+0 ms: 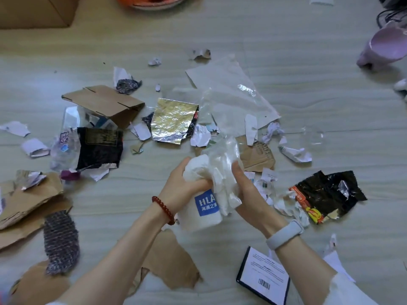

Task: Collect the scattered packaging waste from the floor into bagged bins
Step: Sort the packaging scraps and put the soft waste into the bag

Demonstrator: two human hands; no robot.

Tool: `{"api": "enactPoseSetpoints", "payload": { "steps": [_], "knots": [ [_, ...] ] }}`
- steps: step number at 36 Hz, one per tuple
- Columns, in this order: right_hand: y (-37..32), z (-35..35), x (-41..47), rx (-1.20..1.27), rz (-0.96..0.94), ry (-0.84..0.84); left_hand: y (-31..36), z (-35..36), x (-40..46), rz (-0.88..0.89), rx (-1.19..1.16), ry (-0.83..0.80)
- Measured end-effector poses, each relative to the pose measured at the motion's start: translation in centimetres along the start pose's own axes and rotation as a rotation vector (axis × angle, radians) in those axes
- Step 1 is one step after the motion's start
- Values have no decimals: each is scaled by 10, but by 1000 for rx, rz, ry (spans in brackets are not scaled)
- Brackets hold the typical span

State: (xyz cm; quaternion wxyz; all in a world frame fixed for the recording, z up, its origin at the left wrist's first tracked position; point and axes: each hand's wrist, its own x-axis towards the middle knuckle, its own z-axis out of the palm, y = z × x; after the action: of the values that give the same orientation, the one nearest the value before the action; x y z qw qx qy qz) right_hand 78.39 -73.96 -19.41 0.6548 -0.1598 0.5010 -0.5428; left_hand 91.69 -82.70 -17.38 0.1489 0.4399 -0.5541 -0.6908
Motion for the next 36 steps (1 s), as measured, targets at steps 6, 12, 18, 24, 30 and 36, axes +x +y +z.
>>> {"api": "enactPoseSetpoints", "payload": {
  "steps": [6,12,18,24,30,36],
  "knots": [
    [-19,41,25,-31,-70,-95,21,-28,-19,92,94,53],
    [-37,99,57,18,-153,104,44,-81,-49,181,545,215],
    [-60,153,74,-314,-219,125,77,-170,-105,144,862,480],
    [-63,247,64,-568,-338,-121,111,-252,-193,210,781,881],
    [-30,356,42,-771,-431,-406,87,-316,-286,134,717,997],
    [21,435,20,-786,-454,-502,0,-352,-357,17,1023,769]
  ]
}}
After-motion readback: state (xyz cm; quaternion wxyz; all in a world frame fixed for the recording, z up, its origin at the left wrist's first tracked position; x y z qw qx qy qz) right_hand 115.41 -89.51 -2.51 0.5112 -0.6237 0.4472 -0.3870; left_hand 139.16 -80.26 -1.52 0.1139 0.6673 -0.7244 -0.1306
